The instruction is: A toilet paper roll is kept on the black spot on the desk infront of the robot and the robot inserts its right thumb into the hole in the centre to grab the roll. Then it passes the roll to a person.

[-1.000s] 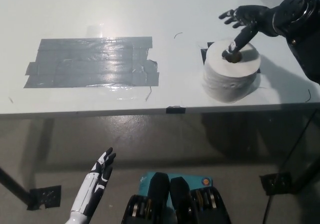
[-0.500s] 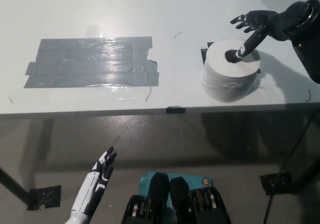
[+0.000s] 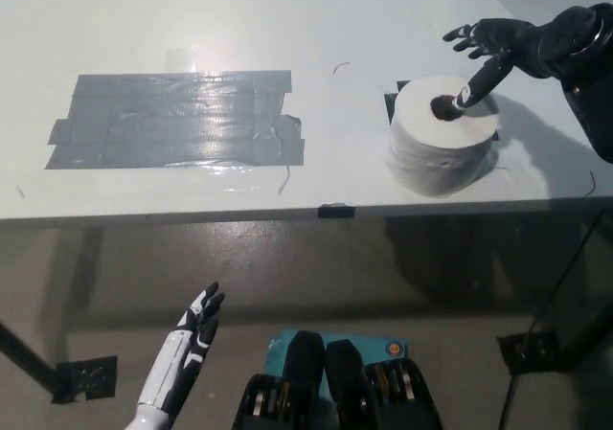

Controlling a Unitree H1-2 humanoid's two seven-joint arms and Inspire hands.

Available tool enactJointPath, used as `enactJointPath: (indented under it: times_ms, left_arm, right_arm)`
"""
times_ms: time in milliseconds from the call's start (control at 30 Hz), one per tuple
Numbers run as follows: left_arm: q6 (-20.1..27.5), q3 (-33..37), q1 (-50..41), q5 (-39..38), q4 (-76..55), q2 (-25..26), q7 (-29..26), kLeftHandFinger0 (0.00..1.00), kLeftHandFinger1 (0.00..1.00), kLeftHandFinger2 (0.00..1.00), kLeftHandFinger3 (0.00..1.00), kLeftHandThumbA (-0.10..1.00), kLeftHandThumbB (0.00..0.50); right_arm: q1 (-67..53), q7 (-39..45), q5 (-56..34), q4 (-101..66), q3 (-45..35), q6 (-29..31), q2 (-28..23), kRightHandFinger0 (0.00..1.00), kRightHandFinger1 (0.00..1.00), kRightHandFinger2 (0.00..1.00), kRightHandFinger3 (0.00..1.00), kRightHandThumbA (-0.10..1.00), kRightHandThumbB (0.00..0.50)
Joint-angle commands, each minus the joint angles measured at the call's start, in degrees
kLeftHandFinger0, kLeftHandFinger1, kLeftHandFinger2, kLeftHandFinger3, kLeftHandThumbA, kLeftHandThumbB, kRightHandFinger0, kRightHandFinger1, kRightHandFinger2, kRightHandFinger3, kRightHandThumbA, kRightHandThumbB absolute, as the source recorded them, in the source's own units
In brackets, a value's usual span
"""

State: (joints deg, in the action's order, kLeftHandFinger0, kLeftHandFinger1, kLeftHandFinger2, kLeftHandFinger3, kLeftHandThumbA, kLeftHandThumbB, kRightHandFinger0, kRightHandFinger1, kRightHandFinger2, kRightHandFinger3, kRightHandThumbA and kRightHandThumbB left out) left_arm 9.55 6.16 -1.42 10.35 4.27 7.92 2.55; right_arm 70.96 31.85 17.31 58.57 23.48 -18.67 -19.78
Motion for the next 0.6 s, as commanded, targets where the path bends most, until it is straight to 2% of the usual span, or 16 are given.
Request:
enactJointPath:
  times_ms: [0,167,267,400,467,567]
  left_arm:
    - [1.2,0.1,0.6,0.4,-1.3,0.4,0.2,1.00,1.00,1.00,1.00,1.00,0.185]
    - [1.2,0.3,0.7,0.6,-1.3,0.5,0.4,1.00,1.00,1.00,1.00,1.00,0.167]
    - [1.3,0.2,0.9,0.5,-1.3,0.6,0.4,1.00,1.00,1.00,1.00,1.00,0.167]
    - [2.0,0.2,1.1,0.3,-0.9,0.5,0.3,1.00,1.00,1.00,1.00,1.00,0.162]
    - [1.7,0.3,1.2,0.3,-1.4,0.5,0.5,1.00,1.00,1.00,1.00,1.00,0.150]
    - [1.5,0.4,1.1,0.6,-1.7,0.5,0.5,1.00,1.00,1.00,1.00,1.00,0.152]
  right_arm:
    - [3.3,-2.1,0.5,0.9,-0.9,3.7,0.2,1.00,1.00,1.00,1.00,0.97,0.352]
    - [4.2,-2.6,0.4,4.7,-1.0,5.5,1.1,1.00,1.00,1.00,1.00,0.95,0.349]
    - [4.7,-2.5,-0.1,6.8,-1.4,8.4,1.8,1.00,1.00,1.00,1.00,0.86,0.273]
    - [5.1,-4.7,2.5,9.1,0.6,8.7,2.5,1.00,1.00,1.00,1.00,0.81,0.304]
    - [4.9,-5.8,3.1,9.0,0.9,6.7,3.0,1.00,1.00,1.00,1.00,0.77,0.312]
    - [4.9,-6.9,3.8,9.3,1.3,5.4,3.5,1.00,1.00,1.00,1.00,0.78,0.333]
